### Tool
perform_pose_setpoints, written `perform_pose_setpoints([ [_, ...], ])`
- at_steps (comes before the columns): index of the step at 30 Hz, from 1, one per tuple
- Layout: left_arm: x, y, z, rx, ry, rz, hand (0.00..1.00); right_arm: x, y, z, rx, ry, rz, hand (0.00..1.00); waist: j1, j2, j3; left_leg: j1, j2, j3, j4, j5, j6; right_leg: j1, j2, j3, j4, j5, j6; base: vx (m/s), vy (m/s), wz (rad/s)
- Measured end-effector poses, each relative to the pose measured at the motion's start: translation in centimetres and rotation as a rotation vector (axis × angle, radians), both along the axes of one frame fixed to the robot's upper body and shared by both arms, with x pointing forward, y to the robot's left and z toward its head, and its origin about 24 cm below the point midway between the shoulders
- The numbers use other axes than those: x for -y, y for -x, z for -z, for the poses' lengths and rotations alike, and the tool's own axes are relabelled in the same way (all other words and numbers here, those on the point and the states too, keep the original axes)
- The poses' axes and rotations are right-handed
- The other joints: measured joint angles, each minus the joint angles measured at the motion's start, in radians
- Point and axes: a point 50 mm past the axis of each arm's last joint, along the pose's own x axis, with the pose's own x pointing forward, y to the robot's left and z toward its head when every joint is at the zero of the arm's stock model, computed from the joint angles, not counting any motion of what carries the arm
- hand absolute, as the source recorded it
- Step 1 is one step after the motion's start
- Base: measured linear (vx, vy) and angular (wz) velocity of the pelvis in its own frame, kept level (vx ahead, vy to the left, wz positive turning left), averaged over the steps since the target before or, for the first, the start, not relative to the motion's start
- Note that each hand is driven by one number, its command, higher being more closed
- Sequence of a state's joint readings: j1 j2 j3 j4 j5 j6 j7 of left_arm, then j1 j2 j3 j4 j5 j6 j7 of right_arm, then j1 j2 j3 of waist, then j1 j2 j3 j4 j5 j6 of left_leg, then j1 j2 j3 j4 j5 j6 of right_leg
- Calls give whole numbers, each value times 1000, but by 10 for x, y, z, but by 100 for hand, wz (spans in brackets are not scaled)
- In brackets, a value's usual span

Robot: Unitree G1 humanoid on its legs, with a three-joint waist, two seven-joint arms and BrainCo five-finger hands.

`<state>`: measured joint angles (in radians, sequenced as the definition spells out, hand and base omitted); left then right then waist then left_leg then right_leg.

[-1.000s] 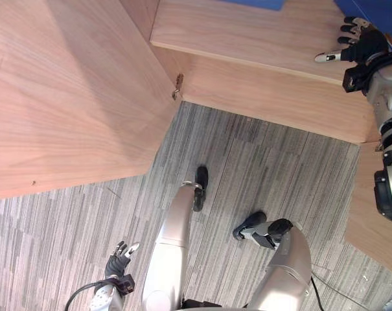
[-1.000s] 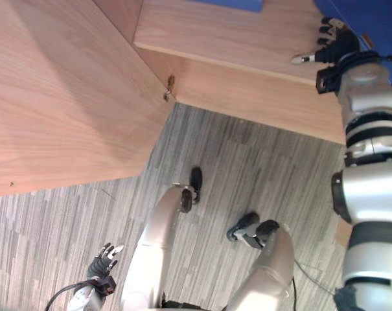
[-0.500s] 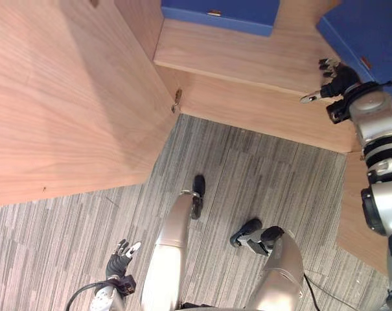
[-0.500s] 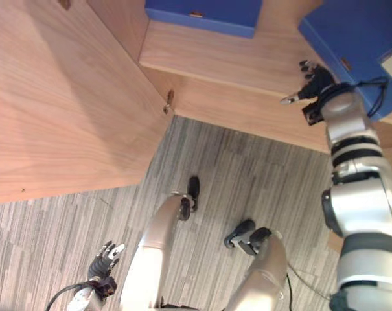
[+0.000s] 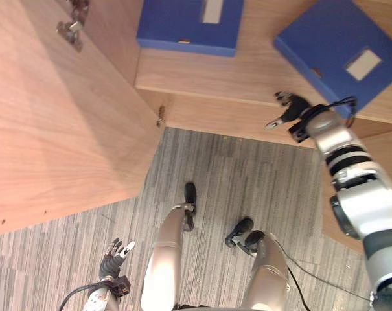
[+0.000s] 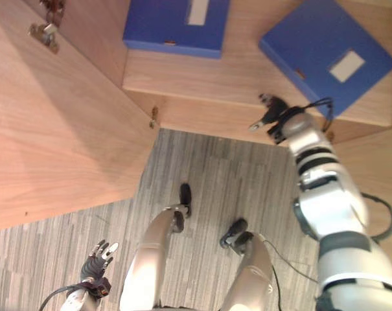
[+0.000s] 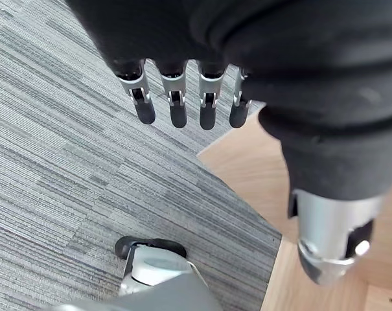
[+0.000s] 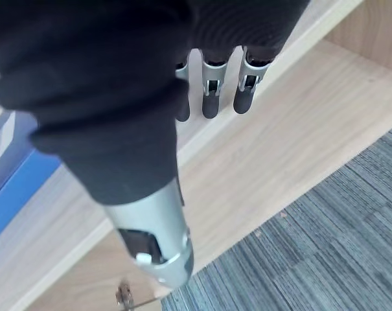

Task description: Walk over to the cabinet, pick up the folder, carry it to the office cabinet, place the folder inside the office cabinet, then close the office cabinet door

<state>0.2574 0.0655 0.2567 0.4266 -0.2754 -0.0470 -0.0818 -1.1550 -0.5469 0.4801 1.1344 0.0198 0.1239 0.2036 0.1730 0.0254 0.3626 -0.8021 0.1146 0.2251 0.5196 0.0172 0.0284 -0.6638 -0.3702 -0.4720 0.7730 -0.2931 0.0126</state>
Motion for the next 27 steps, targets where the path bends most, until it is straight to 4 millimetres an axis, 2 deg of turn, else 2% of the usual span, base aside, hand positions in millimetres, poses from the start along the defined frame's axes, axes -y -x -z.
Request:
perform_pose_setpoints([
  [1,0,0,0,-1,0,0,0,-8,2,21,-53,-14,-12,0,-4,-4,-2,37,1,3,-35,11,-3,34,12,-8,-34,11,3,49,-71,-15],
  [3,-1,2,2,-10,1,-6,0,-31,18,88,-232,-69,-35,0,-14,-19,-13,145,2,9,-133,39,-19,132,41,-30,-120,33,4,83,-109,-12],
  [4,-1,3,3,-14,3,-8,0,-38,24,103,-272,-97,-39,0,-18,-23,-17,170,3,9,-155,45,-22,157,51,-36,-142,37,5,97,-116,-9],
  [6,0,4,6,-33,10,-11,0,-68,55,165,-429,-199,-55,0,-21,-45,-48,256,12,11,-232,67,-38,238,88,-54,-221,53,5,145,-136,-9],
  [7,1,5,7,-42,15,-13,0,-77,65,179,-468,-225,-60,0,-21,-51,-60,276,16,12,-249,73,-44,260,97,-65,-241,58,5,192,-144,-9],
  [8,3,6,9,-56,25,-16,0,-93,86,206,-545,-287,-59,0,-21,-62,-80,321,23,13,-295,87,-54,305,121,-82,-289,68,5,166,-116,-6],
  [9,4,6,11,-61,31,-18,0,-100,97,218,-582,-318,-55,0,-20,-66,-92,341,27,13,-317,95,-61,326,134,-89,-314,74,5,170,-113,-4],
  [11,12,5,16,-82,55,-20,0,-120,141,258,-699,-480,28,0,-18,-85,-145,413,37,11,-411,131,-84,391,176,-108,-389,87,3,166,-110,3],
  [12,15,4,19,-95,62,-18,0,-122,151,266,-722,-516,60,0,-19,-87,-158,429,37,9,-433,140,-87,404,183,-117,-402,87,3,152,-102,14],
  [15,31,-3,31,-162,92,-11,0,-123,202,300,-816,-634,252,0,-23,-91,-191,508,44,3,-496,158,-97,484,210,-143,-455,89,4,125,-79,12],
  [17,35,-7,33,-176,86,-27,0,-109,237,319,-859,-680,437,0,-34,-88,-219,565,43,8,-521,159,-99,549,223,-152,-496,97,15,94,-36,4],
  [20,42,-3,38,-201,96,-49,0,-84,265,330,-818,-743,660,0,-57,-86,-256,641,36,25,-571,165,-108,613,235,-145,-549,115,28,85,30,-10],
  [22,45,3,44,-239,104,-58,0,-74,278,334,-798,-786,774,0,-68,-83,-277,682,30,41,-597,166,-110,639,236,-131,-567,122,35,48,42,-19],
  [27,45,13,52,-296,125,-97,0,-59,295,338,-698,-958,1066,0,-88,-58,-291,726,30,57,-606,164,-114,688,256,-105,-623,154,39,4,17,-14],
])
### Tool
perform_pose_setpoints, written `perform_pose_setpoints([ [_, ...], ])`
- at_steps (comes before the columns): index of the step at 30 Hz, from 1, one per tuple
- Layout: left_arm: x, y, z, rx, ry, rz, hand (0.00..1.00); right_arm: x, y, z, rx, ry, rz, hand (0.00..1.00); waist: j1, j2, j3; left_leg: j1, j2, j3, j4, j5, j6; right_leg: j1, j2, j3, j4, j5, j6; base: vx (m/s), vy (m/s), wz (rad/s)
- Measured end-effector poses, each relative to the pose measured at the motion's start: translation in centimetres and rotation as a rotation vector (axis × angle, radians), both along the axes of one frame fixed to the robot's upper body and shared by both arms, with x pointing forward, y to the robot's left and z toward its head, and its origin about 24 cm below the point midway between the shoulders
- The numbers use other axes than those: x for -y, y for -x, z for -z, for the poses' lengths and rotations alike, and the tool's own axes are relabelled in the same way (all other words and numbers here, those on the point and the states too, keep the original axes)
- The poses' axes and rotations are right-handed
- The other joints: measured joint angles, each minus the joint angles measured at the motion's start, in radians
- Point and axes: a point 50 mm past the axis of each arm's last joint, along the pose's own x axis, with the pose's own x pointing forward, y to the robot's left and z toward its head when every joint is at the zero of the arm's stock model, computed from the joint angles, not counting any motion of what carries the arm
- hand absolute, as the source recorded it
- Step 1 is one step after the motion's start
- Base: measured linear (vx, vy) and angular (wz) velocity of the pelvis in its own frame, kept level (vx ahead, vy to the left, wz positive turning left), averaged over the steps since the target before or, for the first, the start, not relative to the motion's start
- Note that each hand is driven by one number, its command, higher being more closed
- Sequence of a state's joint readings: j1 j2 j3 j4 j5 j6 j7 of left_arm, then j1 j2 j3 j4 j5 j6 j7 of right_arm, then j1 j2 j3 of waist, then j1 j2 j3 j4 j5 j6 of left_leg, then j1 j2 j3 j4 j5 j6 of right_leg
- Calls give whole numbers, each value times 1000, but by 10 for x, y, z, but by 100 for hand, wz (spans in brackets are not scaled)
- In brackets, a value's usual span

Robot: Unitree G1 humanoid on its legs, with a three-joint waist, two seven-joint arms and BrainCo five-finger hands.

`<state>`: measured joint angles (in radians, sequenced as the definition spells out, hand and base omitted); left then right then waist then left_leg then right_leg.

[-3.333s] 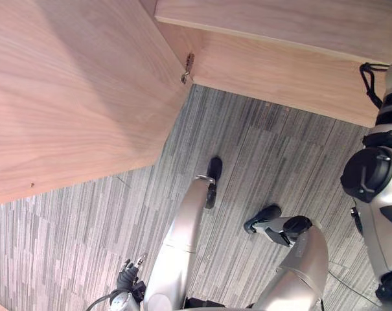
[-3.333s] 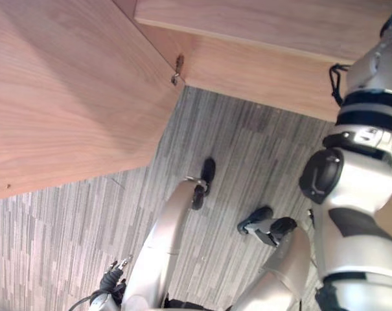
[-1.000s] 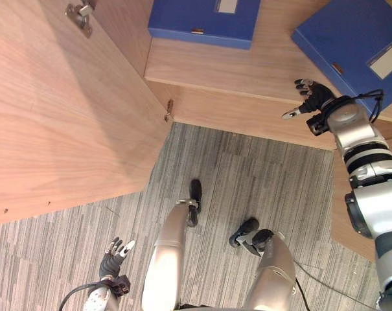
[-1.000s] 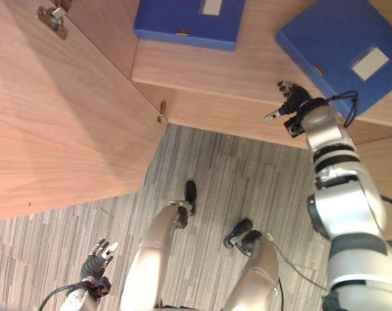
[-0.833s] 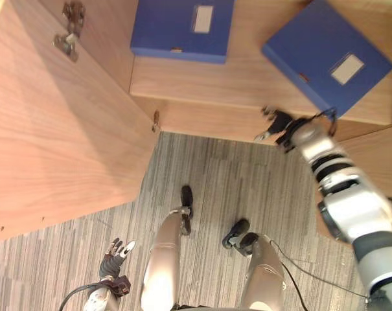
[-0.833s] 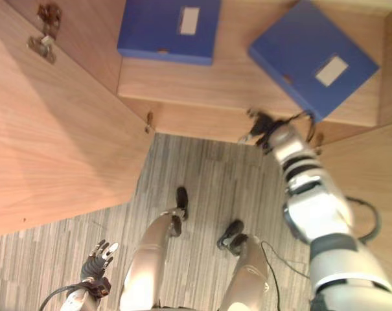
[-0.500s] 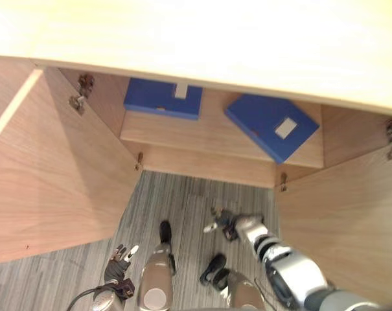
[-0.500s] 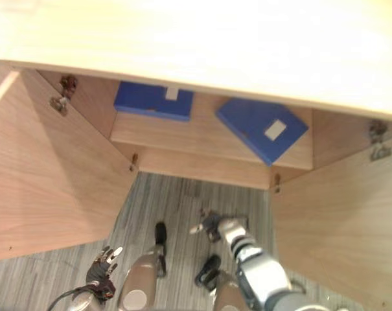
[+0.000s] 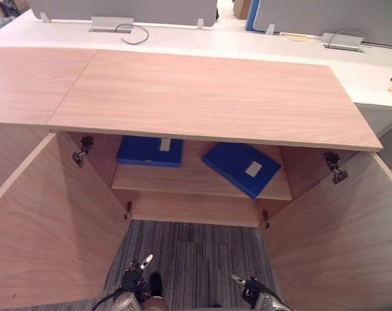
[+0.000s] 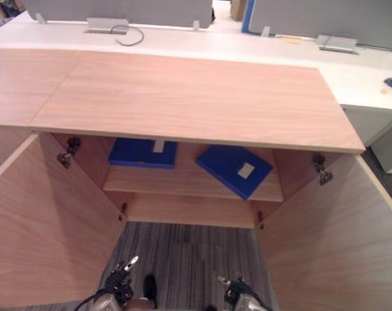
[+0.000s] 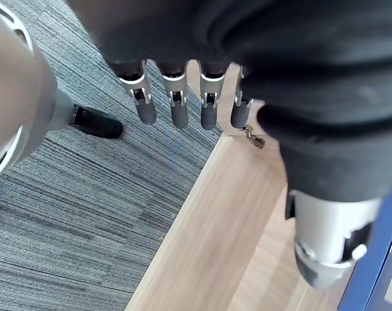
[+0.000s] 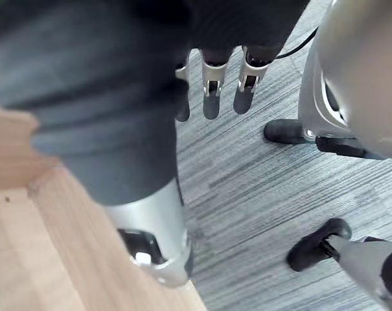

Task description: Walk over to the cabinet, pick up the folder, carry it to the office cabinet, place the folder inside the office cabinet, then close the office cabinet door

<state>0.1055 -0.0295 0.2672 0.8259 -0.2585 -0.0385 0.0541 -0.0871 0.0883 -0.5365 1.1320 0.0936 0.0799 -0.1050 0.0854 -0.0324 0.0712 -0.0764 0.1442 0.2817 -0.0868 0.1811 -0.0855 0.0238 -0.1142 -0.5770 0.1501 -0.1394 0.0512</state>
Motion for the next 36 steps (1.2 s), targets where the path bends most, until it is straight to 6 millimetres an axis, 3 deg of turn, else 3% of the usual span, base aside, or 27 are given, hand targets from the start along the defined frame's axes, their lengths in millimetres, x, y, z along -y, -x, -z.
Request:
perform_pose_setpoints([
  [6,-12,24,10,-95,-9,-38,0,4,5,2,-20,6,41,0,-31,20,-3,23,0,-12,17,-11,11,35,9,6,-26,10,-2,-26,2,1],
  [7,-14,27,11,-105,-14,-40,0,3,5,2,-22,4,38,0,-33,18,1,-6,2,-18,84,-45,15,35,6,6,-29,11,-4,-52,5,3],
  [8,-16,33,13,-124,-14,-48,0,4,4,2,-21,6,35,0,-33,26,13,-69,22,-24,247,-128,21,47,6,6,-32,12,-6,-47,-4,-2],
  [9,-17,34,13,-122,-11,-68,0,8,4,1,-18,18,31,0,-33,37,23,-94,39,-28,333,-167,27,61,11,8,-31,10,-5,-53,0,-2],
  [10,-17,35,13,-116,-3,-99,0,14,0,0,-7,49,-14,0,-33,59,37,-159,67,-48,525,-219,46,85,15,8,-25,-14,-3,-35,37,-4],
  [11,-18,38,13,-117,-4,-116,0,16,2,0,-11,67,-50,0,-30,71,47,-213,83,-76,684,-218,46,111,10,15,-17,-20,3,-23,64,-12],
  [14,-18,60,17,-168,-1,-153,0,19,4,0,-16,82,-91,0,-21,92,43,-240,90,-128,832,-200,21,135,-3,76,-11,-23,9,59,143,-51],
  [18,-18,76,21,-209,11,-187,0,18,5,1,-15,75,-108,0,-8,85,52,-265,80,-161,901,-143,-12,137,-19,121,-28,-22,8,69,131,-38],
  [19,-18,79,21,-219,15,-209,0,15,5,1,-12,77,-133,0,-6,77,58,-287,81,-168,950,-102,-9,144,-22,136,-32,-9,2,71,58,-33],
  [20,-20,82,22,-227,19,-231,0,15,5,0,-7,78,-133,0,-4,67,63,-307,77,-170,983,-124,2,164,-29,146,-38,9,13,92,51,-32],
  [22,-18,90,23,-248,25,-245,0,16,5,0,0,82,-130,0,-7,69,60,-281,64,-169,835,-216,8,173,-31,152,-39,13,17,137,62,-22],
  [23,-18,91,23,-250,26,-249,0,16,6,0,-1,81,-126,0,-8,69,61,-248,53,-166,713,-219,4,172,-31,158,-39,13,18,141,103,-27],
  [24,-16,94,24,-261,32,-255,0,17,7,0,0,81,-113,0,-4,74,58,-196,43,-165,568,-148,9,170,-27,168,-41,13,26,149,163,-31],
  [25,-16,99,26,-278,39,-271,0,18,9,1,-1,80,-109,0,-7,75,46,-127,28,-163,442,-170,-3,177,-29,176,-59,12,42,121,140,-23],
  [26,-16,99,26,-279,38,-272,0,18,9,1,-1,80,-110,0,-8,72,45,-119,24,-162,422,-172,-3,177,-30,176,-62,13,43,130,145,-7],
  [27,-25,95,24,-262,16,-277,0,13,10,1,2,66,-109,0,-15,30,52,-73,-24,-142,298,-138,14,168,-65,173,-74,22,57,95,103,3],
  [36,-26,90,23,-247,5,-287,0,26,25,3,-32,106,-108,0,-28,18,21,82,-136,-94,18,-39,43,167,-162,199,-76,12,89,56,94,-9],
])
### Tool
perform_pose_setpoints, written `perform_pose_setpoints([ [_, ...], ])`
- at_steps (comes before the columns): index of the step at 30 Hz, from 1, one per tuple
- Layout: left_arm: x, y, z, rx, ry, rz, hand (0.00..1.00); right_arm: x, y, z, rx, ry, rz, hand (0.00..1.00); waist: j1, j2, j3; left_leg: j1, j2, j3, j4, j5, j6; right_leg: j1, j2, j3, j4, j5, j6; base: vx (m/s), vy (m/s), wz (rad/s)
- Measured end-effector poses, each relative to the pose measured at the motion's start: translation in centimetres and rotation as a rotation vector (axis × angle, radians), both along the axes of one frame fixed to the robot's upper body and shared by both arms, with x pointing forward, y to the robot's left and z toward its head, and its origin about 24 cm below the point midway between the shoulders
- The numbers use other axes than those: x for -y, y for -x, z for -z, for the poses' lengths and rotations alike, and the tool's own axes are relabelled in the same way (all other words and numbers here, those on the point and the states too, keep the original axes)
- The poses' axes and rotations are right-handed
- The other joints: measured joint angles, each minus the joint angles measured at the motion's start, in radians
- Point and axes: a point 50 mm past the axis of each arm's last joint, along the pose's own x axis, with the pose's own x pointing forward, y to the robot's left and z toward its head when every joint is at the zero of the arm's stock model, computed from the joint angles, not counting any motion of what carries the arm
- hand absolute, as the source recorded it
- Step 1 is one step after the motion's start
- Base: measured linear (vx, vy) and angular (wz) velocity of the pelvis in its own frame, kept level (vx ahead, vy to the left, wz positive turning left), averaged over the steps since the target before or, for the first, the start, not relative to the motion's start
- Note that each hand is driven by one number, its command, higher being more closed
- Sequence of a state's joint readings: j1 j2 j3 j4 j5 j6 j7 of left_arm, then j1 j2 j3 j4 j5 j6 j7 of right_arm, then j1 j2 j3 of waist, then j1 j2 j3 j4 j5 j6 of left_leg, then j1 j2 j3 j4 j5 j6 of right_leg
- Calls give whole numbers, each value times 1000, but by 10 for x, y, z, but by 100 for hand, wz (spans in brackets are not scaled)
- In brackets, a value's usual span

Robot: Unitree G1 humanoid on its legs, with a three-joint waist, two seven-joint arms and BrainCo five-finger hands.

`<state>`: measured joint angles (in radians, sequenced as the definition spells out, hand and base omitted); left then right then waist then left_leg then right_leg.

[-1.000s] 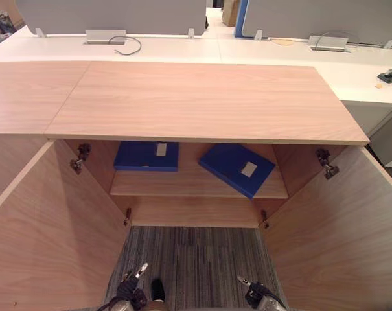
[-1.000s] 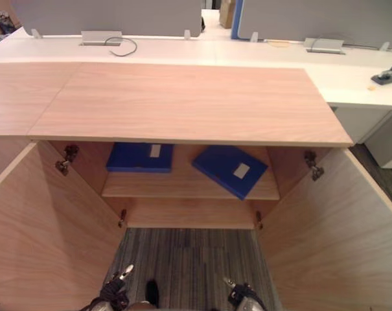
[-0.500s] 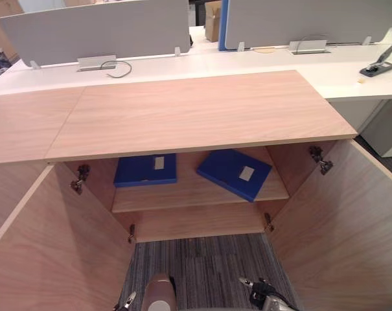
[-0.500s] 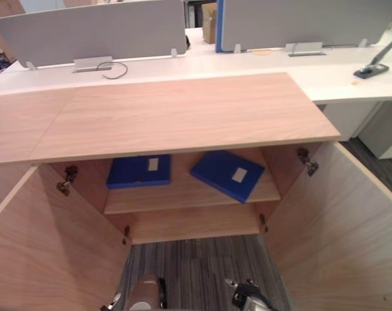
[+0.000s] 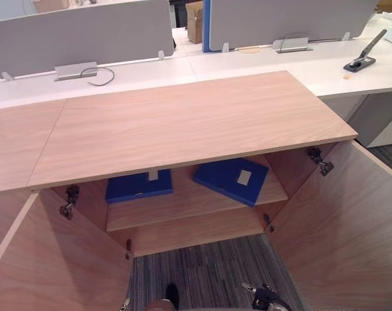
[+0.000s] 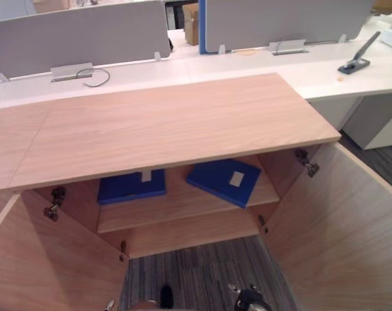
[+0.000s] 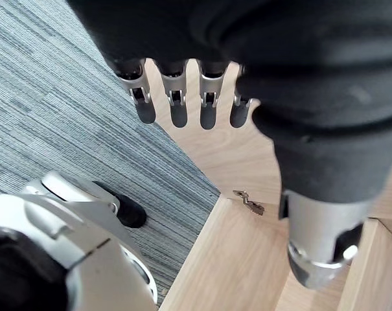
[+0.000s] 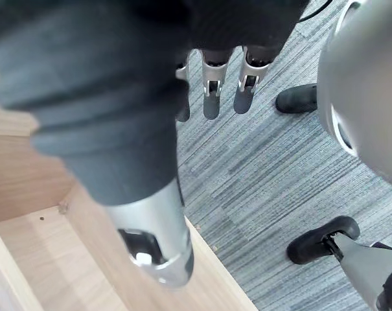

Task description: Walk over to the cabinet, pick up the folder, carry it to the office cabinet, place the folder inside the office cabinet, then close the office cabinet door

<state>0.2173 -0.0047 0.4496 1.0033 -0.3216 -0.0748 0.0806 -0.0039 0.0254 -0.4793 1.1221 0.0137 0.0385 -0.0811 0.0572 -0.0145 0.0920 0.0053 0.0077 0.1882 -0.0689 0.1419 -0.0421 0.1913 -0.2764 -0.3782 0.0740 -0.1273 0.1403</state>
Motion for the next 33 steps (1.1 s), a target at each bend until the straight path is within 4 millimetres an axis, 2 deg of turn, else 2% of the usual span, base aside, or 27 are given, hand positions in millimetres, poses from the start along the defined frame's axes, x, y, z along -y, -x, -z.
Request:
perform_pose_setpoints([
  [2,2,0,0,5,2,-11,0,10,10,1,-25,23,8,0,-3,-4,-1,11,-53,3,9,-33,32,-12,-67,3,68,-37,21,113,168,2],
  [4,4,1,0,1,3,-7,0,16,8,-2,-10,46,0,0,-6,3,-5,30,-84,9,20,-59,52,-39,-114,28,169,-52,9,133,187,-14],
  [6,5,4,1,-5,0,5,0,12,-13,-7,41,55,-55,0,-3,17,-13,40,-92,19,38,-76,70,-129,-167,42,373,-46,-11,109,208,-22],
  [7,6,1,0,2,-4,28,0,1,-41,-14,108,51,-101,0,-3,28,-7,44,-74,19,70,-101,77,-200,-189,45,487,-57,-46,67,152,-9],
  [9,8,-6,-1,10,-13,81,0,-25,-89,-36,264,68,-187,0,-1,45,10,18,-16,25,184,-170,67,-243,-153,24,476,-78,-43,25,58,-1],
  [10,6,-8,-1,12,-21,87,0,-48,-117,-57,407,67,-240,0,1,43,15,-18,19,29,269,-218,58,-283,-119,31,441,-75,-42,5,-25,-5],
  [11,5,-8,-1,13,-24,86,0,-58,-127,-68,473,73,-291,0,2,40,15,-35,31,33,304,-237,52,-298,-105,36,413,-66,-39,-14,-96,-3],
  [12,2,-9,-2,17,-33,80,0,-73,-144,-89,601,88,-370,0,2,26,22,-67,40,36,385,-284,44,-330,-91,37,343,-19,-48,-4,-110,1],
  [13,0,-9,-3,21,-40,78,0,-75,-148,-95,637,92,-380,0,2,18,26,-81,39,37,419,-304,40,-342,-90,37,324,0,-46,16,-169,12],
  [14,-1,-10,-3,18,-52,72,0,-77,-151,-100,666,94,-384,0,-5,12,33,-108,49,28,490,-345,28,-347,-80,58,320,72,-29,70,-155,3],
  [16,6,-3,-1,-4,-39,57,0,-74,-144,-95,639,108,-396,0,-2,49,36,-131,104,20,534,-372,2,-350,-28,49,309,68,-34,87,-144,-11],
  [17,8,0,-1,-12,-38,50,0,-72,-137,-90,617,117,-403,0,-4,51,45,-146,125,12,535,-374,-9,-354,-4,35,294,68,-40,68,-125,-6],
  [20,6,-4,-1,-6,-46,62,0,-56,-131,-85,587,170,-414,0,-13,56,66,-180,145,-30,527,-363,-32,-365,17,-8,292,57,-57,81,-147,23],
  [24,6,-12,-2,8,-58,118,0,-42,-143,-103,659,261,-439,0,-8,60,90,-189,134,-50,511,-349,-43,-368,7,-29,300,55,-58,74,-36,20],
  [27,5,-20,-4,25,-75,175,0,-44,-161,-119,728,298,-466,0,-8,59,119,-196,105,-58,501,-336,-35,-380,-21,-29,318,53,-54,-12,43,15],
  [29,5,-29,-7,58,-89,194,0,-51,-180,-136,793,331,-498,0,-4,62,171,-204,91,-63,516,-334,-32,-386,-41,-28,340,51,-52,-90,47,13],
  [33,3,-41,-12,103,-111,215,0,-60,-208,-167,901,360,-511,0,3,67,230,-277,77,-74,582,-341,-22,-451,-74,-21,409,41,-49,-130,38,13],
])
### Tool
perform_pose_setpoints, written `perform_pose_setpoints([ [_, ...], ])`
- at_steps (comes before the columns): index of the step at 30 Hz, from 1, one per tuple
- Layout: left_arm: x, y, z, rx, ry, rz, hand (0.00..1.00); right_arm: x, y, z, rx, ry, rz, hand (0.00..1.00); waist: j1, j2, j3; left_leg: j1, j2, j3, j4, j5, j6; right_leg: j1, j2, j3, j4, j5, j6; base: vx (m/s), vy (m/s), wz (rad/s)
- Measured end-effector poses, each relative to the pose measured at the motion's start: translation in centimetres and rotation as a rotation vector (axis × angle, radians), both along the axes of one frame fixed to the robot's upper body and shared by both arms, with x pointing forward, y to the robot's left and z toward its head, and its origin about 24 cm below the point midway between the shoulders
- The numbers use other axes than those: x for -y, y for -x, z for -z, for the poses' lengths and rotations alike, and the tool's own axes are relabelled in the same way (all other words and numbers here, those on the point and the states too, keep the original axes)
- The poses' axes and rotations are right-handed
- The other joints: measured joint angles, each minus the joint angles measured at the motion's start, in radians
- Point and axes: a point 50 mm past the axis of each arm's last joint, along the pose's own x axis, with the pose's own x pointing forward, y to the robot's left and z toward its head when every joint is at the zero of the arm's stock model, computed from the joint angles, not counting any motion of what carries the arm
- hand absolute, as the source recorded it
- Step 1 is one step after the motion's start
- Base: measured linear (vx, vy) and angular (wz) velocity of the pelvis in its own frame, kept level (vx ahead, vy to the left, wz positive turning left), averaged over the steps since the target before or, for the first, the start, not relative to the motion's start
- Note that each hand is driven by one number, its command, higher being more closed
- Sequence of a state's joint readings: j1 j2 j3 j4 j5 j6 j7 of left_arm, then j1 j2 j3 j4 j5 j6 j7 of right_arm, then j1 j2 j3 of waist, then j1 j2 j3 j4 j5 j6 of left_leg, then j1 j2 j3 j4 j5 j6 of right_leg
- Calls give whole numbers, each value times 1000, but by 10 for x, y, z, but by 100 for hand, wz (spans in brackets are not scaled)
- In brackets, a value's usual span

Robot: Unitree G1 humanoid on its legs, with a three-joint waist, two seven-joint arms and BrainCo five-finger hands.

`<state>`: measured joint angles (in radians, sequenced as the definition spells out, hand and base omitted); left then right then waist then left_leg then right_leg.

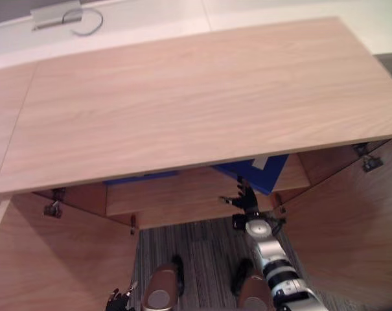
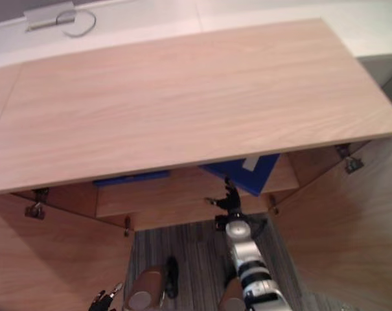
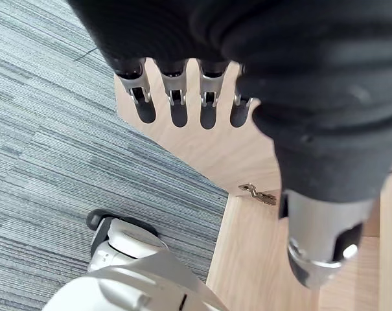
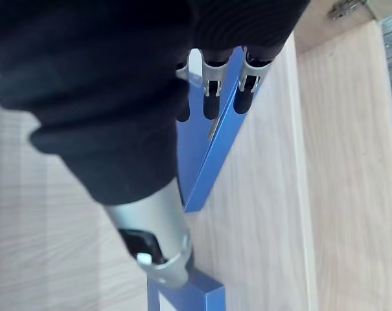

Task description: Walk over to the cabinet, pick up the folder, carry it to the office cabinet, place the folder inside the office cabinet, then close the office cabinet door

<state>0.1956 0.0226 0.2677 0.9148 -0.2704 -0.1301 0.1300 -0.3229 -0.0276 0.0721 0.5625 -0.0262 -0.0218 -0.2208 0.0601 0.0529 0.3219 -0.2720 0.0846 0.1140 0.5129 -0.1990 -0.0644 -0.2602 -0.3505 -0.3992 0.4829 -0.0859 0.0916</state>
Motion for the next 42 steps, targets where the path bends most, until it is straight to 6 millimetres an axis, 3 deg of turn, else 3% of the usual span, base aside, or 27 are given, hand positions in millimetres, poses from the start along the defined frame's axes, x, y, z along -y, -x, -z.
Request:
perform_pose_setpoints([
  [3,1,-11,-4,43,-8,10,0,-4,-21,-28,93,12,-5,0,5,12,58,-53,-11,0,80,-23,17,-56,-35,21,81,-21,1,-166,51,6],
  [7,2,-23,-9,92,-22,9,0,-6,-41,-60,193,38,-13,0,10,27,88,-165,-14,1,152,-38,26,-161,-60,32,141,-31,4,-172,48,9],
  [14,4,-35,-15,142,-30,15,0,16,-64,-91,241,127,28,0,15,38,121,-272,-5,18,165,-11,29,-268,-64,40,149,-7,-24,-54,-12,1],
  [20,8,-45,-20,182,-41,50,0,41,-81,-128,314,254,41,0,21,57,145,-349,16,26,199,-16,36,-350,-47,56,167,-2,-23,28,-6,-8],
  [33,10,-57,-24,208,-47,104,0,108,-91,-202,406,599,52,0,44,78,159,-490,55,21,231,-13,35,-477,4,66,145,27,-53,-28,11,-8],
  [42,10,-67,-32,258,-57,129,0,127,-94,-229,380,763,21,0,70,78,159,-497,74,25,202,4,26,-489,38,66,112,46,-61,7,-5,-6],
])
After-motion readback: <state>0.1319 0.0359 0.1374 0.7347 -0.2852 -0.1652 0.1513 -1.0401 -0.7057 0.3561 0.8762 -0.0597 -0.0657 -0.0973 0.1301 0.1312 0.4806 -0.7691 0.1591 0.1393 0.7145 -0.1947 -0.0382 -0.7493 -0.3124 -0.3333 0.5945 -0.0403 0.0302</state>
